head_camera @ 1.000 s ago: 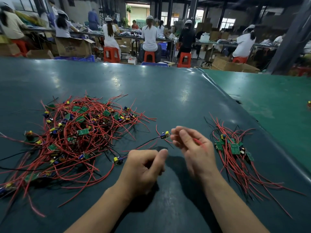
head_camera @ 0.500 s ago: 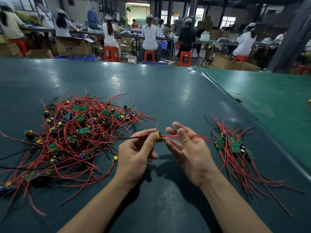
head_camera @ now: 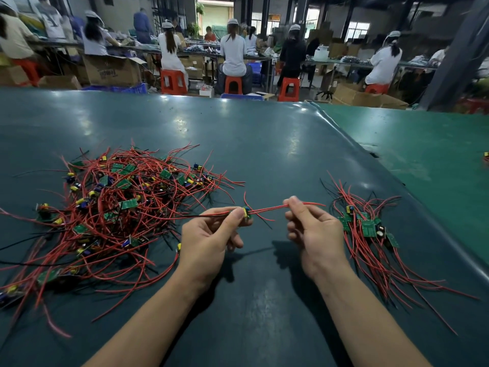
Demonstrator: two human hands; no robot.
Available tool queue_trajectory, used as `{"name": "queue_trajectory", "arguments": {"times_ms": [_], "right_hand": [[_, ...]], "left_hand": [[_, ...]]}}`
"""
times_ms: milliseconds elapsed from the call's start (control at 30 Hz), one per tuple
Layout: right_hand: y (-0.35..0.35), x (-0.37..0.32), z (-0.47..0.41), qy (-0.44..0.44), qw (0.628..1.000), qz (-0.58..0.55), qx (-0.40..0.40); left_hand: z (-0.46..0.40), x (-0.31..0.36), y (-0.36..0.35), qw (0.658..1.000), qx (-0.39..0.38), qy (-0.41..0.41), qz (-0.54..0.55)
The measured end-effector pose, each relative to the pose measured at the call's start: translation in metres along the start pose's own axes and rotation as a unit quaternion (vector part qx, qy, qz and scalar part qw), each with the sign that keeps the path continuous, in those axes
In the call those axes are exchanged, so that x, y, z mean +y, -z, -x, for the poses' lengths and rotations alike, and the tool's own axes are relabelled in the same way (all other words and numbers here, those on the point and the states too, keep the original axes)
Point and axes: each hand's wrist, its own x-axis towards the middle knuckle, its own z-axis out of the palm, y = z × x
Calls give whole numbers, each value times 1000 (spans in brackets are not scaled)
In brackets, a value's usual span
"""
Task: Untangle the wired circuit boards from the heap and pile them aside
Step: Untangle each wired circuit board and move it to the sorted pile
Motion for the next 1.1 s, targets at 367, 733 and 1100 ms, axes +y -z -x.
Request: {"name": "queue_trajectory", "arguments": {"times_ms": [367, 733, 1100], "right_hand": [[23, -13, -15, 45, 981, -102, 160], [-1, 21, 19, 316, 905, 244, -146], [-14, 27, 32, 419, 852, 239, -206]], "left_hand": [[-3, 0, 5, 991, 109, -77, -9], [1, 3, 9, 950, 121, -262, -123], [-2, 2, 17, 781, 77, -405, -469]]}}
